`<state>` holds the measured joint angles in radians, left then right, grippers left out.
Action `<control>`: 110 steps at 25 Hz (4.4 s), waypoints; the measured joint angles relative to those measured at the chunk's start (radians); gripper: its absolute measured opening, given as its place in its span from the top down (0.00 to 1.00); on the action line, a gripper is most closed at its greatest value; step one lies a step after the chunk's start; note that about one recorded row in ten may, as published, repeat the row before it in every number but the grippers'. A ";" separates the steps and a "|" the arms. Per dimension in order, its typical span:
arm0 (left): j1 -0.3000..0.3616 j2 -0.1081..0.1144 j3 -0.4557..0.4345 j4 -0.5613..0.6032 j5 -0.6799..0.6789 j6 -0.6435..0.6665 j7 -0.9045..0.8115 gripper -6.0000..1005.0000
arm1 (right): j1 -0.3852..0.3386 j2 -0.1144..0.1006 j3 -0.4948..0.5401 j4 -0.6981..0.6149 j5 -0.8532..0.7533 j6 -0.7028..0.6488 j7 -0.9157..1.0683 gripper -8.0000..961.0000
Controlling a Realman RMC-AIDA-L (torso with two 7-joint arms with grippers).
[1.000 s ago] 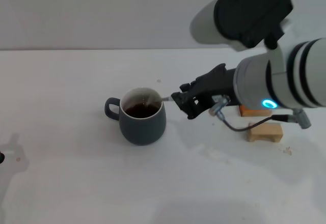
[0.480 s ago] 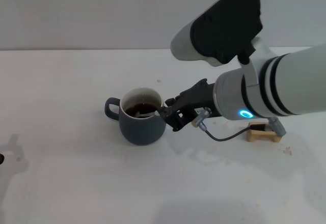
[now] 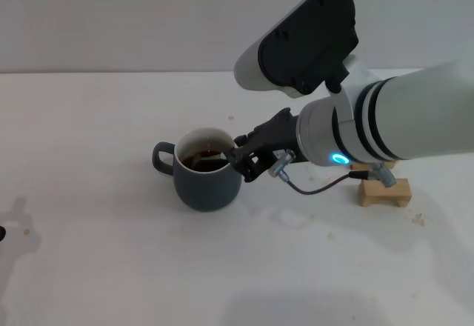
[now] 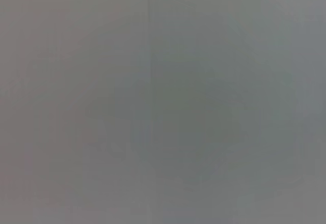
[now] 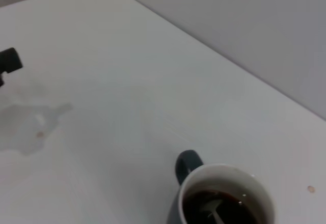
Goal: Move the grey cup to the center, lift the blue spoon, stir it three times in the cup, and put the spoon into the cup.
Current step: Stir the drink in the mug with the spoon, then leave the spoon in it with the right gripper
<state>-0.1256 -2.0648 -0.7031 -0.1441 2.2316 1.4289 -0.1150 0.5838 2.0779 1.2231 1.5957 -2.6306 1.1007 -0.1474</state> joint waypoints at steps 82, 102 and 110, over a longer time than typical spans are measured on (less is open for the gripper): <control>-0.001 -0.003 0.008 -0.009 0.005 -0.002 -0.002 1.00 | 0.041 -0.002 0.079 -0.172 0.073 -0.104 -0.114 0.86; -0.002 -0.003 0.008 -0.011 0.005 0.000 -0.002 1.00 | 0.043 -0.001 0.039 -0.162 0.126 -0.123 -0.125 0.84; -0.001 -0.002 0.008 -0.011 0.005 0.002 -0.002 1.00 | 0.046 0.001 0.038 -0.212 0.149 -0.219 -0.160 0.83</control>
<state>-0.1264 -2.0665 -0.6949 -0.1548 2.2365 1.4305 -0.1166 0.6295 2.0791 1.2614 1.3834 -2.4813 0.8815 -0.3078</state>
